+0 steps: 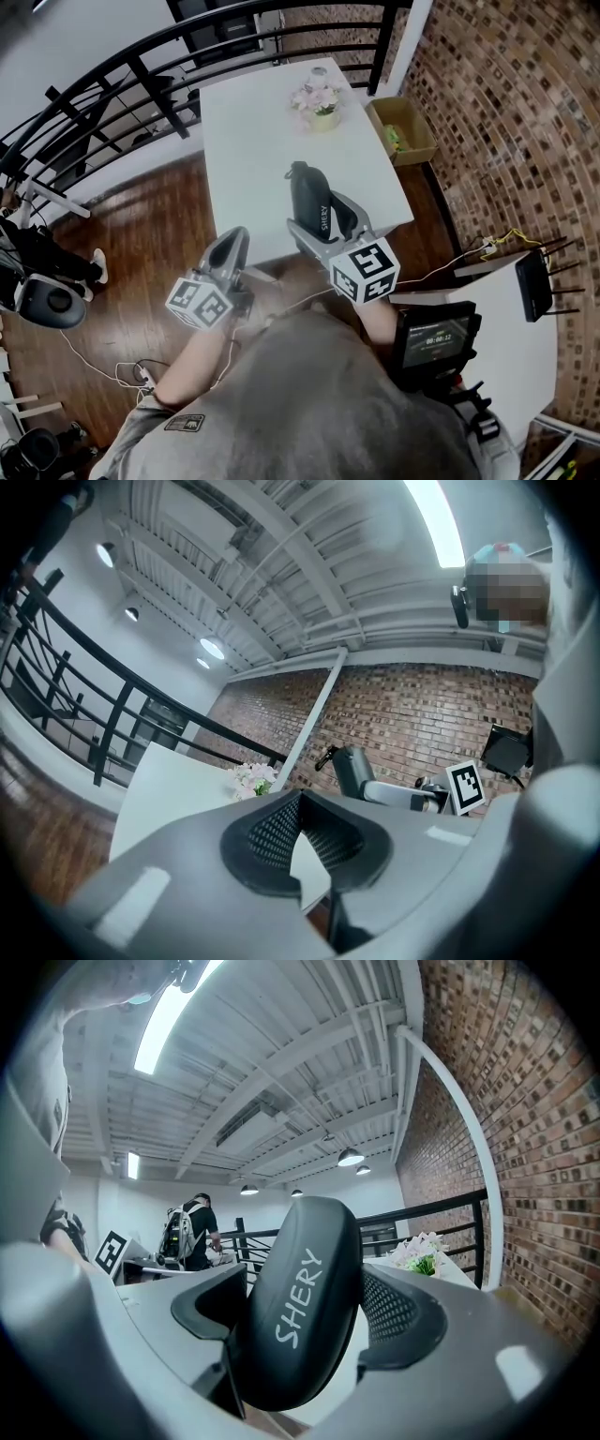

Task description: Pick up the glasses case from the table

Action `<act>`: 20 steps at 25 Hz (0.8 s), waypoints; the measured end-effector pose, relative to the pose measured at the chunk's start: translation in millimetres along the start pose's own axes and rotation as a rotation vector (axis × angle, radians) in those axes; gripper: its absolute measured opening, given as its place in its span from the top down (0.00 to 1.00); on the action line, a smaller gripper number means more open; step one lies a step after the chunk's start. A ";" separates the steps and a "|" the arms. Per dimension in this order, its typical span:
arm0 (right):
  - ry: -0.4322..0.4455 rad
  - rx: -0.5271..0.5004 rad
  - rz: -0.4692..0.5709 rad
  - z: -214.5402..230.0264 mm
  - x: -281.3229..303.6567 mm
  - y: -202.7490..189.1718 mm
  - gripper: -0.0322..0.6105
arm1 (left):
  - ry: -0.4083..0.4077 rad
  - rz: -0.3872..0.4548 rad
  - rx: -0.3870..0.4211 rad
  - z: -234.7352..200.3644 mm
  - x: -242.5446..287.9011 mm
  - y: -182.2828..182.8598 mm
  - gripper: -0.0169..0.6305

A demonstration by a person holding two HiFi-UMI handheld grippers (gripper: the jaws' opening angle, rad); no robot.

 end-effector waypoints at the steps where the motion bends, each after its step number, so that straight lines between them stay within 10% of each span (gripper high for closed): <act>1: 0.000 0.001 0.001 -0.8 0.9 0.0 0.34 | 0.000 -0.001 0.001 -0.9 -0.7 0.4 0.97; 20: 0.002 -0.009 0.005 -6.3 5.5 2.9 0.34 | -0.005 -0.008 0.009 -6.6 -4.6 5.9 0.97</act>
Point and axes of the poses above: the fingertips, and each gripper's own axes: x forward along the fingers, z to its right, y out of its top, the point moved 1 cm from there along -x, backward along the fingers, and after that the axes turned 14 degrees about z, right-handed, at the moved point
